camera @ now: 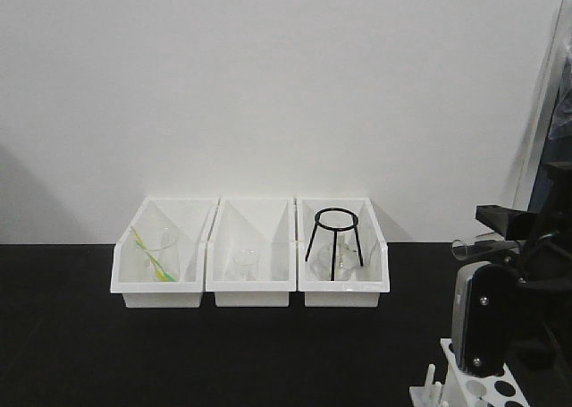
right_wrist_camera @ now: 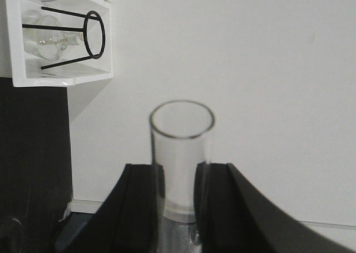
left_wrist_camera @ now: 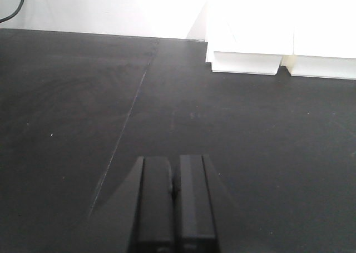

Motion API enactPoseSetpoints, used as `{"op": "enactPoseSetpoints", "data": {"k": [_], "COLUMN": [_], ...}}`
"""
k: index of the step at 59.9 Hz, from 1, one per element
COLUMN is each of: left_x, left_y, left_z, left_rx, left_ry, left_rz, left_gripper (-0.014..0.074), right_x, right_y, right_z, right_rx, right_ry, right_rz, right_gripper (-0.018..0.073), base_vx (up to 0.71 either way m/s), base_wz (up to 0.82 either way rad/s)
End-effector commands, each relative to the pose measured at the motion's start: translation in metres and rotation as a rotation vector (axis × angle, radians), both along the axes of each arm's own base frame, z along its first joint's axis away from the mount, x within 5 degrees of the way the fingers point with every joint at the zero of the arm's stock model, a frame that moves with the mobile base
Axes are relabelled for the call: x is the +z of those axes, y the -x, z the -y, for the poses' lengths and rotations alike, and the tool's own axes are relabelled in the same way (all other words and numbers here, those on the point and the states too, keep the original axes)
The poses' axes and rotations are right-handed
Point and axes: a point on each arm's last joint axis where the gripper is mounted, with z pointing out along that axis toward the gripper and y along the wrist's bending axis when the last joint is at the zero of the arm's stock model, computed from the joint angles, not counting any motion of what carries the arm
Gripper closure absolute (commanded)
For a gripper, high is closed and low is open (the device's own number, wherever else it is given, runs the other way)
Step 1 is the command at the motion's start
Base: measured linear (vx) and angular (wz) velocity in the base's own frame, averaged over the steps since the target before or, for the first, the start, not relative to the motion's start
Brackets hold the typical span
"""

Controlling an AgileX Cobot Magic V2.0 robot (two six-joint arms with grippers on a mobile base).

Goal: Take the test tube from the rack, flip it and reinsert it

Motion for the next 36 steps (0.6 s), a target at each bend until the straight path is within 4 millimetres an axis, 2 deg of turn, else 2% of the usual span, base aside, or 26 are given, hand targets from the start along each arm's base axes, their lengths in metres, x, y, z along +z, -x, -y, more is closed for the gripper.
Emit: {"op": "enactPoseSetpoints", "data": {"k": [1,8,20,36], "left_x": [0.0081,0.0081,0.0081,0.0081], "left_y": [-0.0007,-0.0007,-0.0007,-0.0007], "left_z": [0.0008,0.0008,0.0008,0.0008], "left_rx": [-0.011,-0.011,-0.011,-0.011], "left_ry": [-0.004,-0.004,-0.004,-0.004], "left_rz": [0.098,0.098,0.098,0.098], "left_gripper": [0.0603,0.0603,0.0603,0.0603], "right_x": [0.0192,0.0175,0.0147,0.0136], "right_y": [0.0025,0.0027,0.0029,0.0018], "right_z": [0.0019,0.0021,0.0027,0.0089], "right_rx": [-0.012,-0.042,-0.136,-0.275], "right_ry": [-0.03,-0.213,-0.742,-1.312], "right_rz": [0.062,0.015,-0.097,-0.153], "right_gripper": [0.0568,0.0568,0.0568,0.0568], "base_vx": [0.0,0.0,0.0,0.0], "base_wz": [0.0,0.0,0.0,0.0]}}
